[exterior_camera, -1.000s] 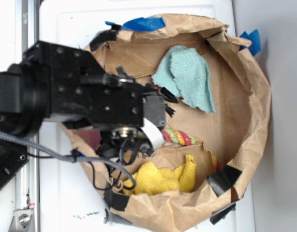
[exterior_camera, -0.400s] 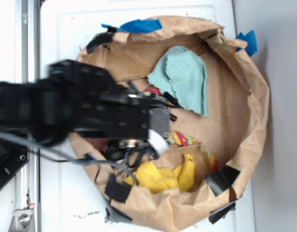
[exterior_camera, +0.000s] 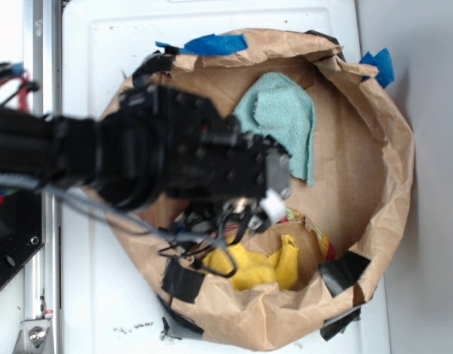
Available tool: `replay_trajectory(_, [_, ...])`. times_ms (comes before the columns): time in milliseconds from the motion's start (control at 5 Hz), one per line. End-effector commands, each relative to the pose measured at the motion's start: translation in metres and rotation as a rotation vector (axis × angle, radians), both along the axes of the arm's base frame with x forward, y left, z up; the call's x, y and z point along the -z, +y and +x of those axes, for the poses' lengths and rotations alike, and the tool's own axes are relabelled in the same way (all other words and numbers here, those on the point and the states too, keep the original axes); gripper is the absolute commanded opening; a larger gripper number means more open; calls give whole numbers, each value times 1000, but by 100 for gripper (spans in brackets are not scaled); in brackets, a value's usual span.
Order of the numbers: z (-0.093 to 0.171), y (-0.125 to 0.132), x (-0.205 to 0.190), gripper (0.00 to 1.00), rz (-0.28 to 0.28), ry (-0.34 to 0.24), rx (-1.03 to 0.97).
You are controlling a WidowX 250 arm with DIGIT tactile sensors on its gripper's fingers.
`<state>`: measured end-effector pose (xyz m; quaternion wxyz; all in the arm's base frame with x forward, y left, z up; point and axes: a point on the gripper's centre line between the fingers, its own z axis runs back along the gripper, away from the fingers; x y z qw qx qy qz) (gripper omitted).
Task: Grab the multicolored rope.
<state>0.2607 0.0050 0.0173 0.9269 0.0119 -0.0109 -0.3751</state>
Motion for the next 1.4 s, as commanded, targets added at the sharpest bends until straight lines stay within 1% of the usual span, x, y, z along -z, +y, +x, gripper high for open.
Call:
replay_trajectory(0, [-1,-7,-8,0,-12,-48,-35])
replay_trajectory(200, [-2,-5,-13,0,-12,-48,-64])
replay_trajectory(600, [-4,4,-35,0,-42,-41,-161])
replay_trajectory(800, [8,19,-66,0,-172,-7,-246])
replay_trajectory(1000, [4,16,-109,0,-237,35,-418])
replay_trajectory(1200, [5,8,-126,0,-229,66,-501])
